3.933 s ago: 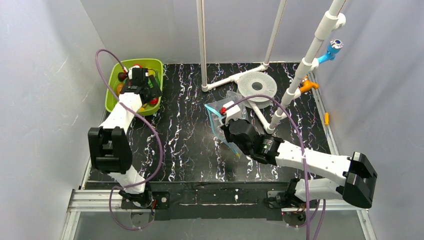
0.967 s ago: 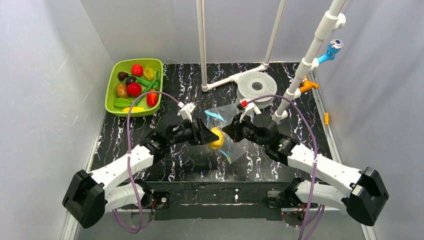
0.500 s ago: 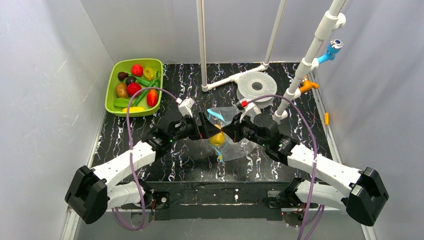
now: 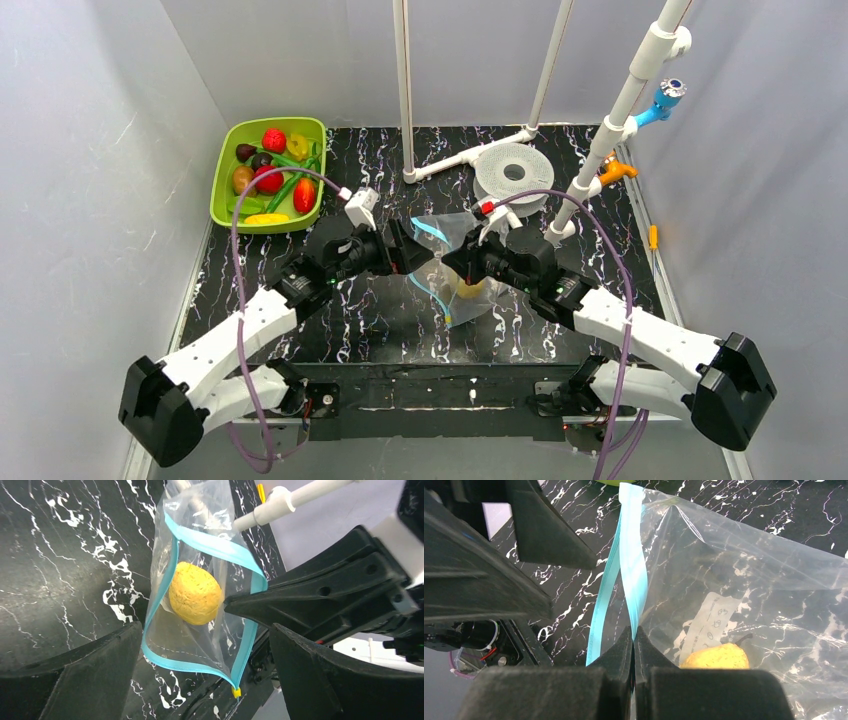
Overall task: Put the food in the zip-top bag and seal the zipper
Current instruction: Place the fake fruit in the zipper food storage bag.
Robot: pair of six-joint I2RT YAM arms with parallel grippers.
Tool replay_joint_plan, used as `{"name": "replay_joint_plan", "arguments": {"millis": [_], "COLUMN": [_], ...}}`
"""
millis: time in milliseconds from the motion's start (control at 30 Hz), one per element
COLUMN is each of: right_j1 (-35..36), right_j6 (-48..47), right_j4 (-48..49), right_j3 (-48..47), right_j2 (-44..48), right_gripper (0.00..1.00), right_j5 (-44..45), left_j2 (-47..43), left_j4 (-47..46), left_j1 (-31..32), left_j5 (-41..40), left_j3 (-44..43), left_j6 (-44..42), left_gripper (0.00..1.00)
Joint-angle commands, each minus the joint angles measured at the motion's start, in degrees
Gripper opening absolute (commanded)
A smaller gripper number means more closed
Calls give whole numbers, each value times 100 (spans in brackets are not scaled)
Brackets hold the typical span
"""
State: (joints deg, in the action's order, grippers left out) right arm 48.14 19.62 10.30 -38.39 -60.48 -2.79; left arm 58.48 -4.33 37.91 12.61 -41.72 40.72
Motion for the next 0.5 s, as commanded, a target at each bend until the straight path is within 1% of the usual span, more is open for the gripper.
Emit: {"name": "replay_joint_plan", "arguments": {"millis": [0, 67, 167, 300, 333, 367, 467], "right_j1": [30, 30, 29, 29, 29, 32, 29], "right_j6": [18, 12, 11, 12, 11, 9, 12], "right_j4": [322, 316, 327, 347, 349, 350, 360], "right_j3": [42, 41, 51, 60, 60, 60, 62], "right_j2": [-46, -58, -64, -82, -87, -100, -118], "right_gripper": [1, 1, 1, 1, 1, 1, 1], "right_j5": [72, 84, 86, 63, 53, 45, 37], "left_j2": [-484, -713, -1018, -1007, -922, -824, -443], "left_j4": [688, 825, 1487, 2936, 3208, 3402, 3728], "left_j1": [-14, -27, -70, -181, -271, -396, -964], "left_j5": [-457, -596, -1090, -2818, -3054, -3132, -3016], "left_j3": [-301, -344, -618, -1262, -1404, -1533, -1831], "left_j6": [-232, -329, -632, -955, -1017, -1088, -1258], "left_gripper": [98, 98, 98, 98, 98, 98, 98]}}
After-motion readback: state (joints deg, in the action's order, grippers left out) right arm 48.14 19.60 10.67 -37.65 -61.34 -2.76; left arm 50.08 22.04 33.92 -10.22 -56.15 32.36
